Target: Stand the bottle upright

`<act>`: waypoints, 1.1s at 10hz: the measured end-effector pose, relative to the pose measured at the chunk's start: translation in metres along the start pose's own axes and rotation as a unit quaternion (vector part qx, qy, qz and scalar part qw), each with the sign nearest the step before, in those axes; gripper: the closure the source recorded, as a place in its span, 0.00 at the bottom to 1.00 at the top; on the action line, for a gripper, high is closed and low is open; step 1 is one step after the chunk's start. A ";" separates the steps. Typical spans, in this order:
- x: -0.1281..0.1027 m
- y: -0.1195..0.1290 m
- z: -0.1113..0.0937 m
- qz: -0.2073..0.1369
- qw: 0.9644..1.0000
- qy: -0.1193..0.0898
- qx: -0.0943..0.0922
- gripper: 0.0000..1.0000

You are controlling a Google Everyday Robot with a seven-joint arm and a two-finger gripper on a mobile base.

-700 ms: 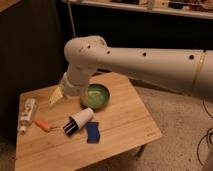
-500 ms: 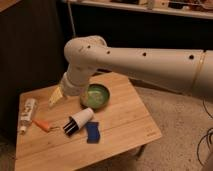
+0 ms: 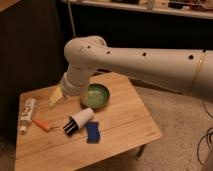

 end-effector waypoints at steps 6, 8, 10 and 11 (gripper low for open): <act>0.000 0.000 0.000 0.000 1.000 0.000 0.000 0.20; 0.000 0.000 0.000 0.000 1.000 0.000 0.000 0.20; 0.000 0.000 0.000 0.000 1.000 0.000 0.000 0.20; -0.004 0.001 -0.003 -0.002 1.000 0.000 0.004 0.20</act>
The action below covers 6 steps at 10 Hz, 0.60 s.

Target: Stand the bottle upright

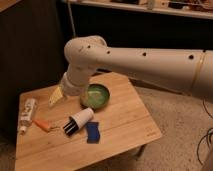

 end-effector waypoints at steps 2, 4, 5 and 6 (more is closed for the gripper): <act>-0.014 0.011 0.000 0.000 1.000 0.002 0.014 0.20; -0.045 0.039 0.006 -0.003 1.000 0.003 0.025 0.20; -0.063 0.059 0.013 -0.007 1.000 0.005 0.024 0.20; -0.078 0.078 0.021 -0.008 1.000 0.006 0.021 0.20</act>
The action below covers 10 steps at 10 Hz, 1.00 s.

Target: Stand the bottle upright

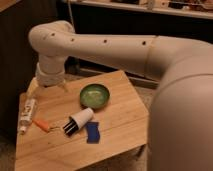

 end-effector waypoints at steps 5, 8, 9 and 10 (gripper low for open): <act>-0.012 0.089 0.055 0.051 0.999 -0.002 -0.006 0.20; -0.006 0.090 0.103 0.091 0.996 0.004 -0.004 0.20; -0.007 0.097 0.117 0.100 0.995 0.009 -0.004 0.20; -0.010 0.105 0.130 0.100 0.995 0.013 -0.004 0.20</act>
